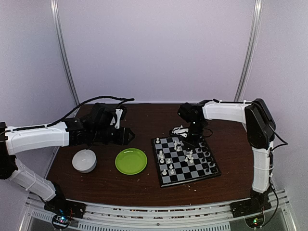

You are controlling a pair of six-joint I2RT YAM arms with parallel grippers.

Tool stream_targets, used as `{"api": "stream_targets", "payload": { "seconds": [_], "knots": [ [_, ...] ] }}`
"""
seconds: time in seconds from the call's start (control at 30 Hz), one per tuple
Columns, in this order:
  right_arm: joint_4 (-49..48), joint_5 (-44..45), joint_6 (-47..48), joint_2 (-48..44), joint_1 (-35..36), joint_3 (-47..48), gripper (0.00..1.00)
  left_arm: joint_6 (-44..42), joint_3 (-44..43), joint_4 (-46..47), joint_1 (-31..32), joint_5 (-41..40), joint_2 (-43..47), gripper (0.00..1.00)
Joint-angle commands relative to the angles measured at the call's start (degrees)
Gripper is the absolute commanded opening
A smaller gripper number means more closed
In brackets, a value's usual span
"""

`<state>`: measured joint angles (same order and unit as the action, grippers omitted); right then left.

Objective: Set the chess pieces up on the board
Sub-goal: Pick up the pawn from the chessboard, then place the pawn at h2.

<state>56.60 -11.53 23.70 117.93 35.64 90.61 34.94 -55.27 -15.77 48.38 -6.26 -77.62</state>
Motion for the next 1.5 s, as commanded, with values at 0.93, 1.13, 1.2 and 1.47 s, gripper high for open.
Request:
{"api": "stream_targets", "payload": {
  "seconds": [0.93,1.13,1.2,1.47],
  "knots": [
    [-3.2,-0.5,5.8,-16.5,24.3,-12.1,0.03,2.6,0.2,4.3,0.6,-0.1,-1.0,0.43],
    [-3.7,0.4,6.0,-14.4,25.2,-11.7,0.03,2.9,1.0,4.3,0.7,-0.5,-0.4,0.43],
    [-3.6,0.5,5.9,-13.6,25.2,-11.1,0.04,3.0,1.0,4.3,0.7,-0.5,-0.4,0.43],
    [-4.7,0.3,6.1,-11.1,25.2,-10.9,0.04,2.9,1.0,4.3,0.7,-0.6,-0.6,0.43]
  ]
}}
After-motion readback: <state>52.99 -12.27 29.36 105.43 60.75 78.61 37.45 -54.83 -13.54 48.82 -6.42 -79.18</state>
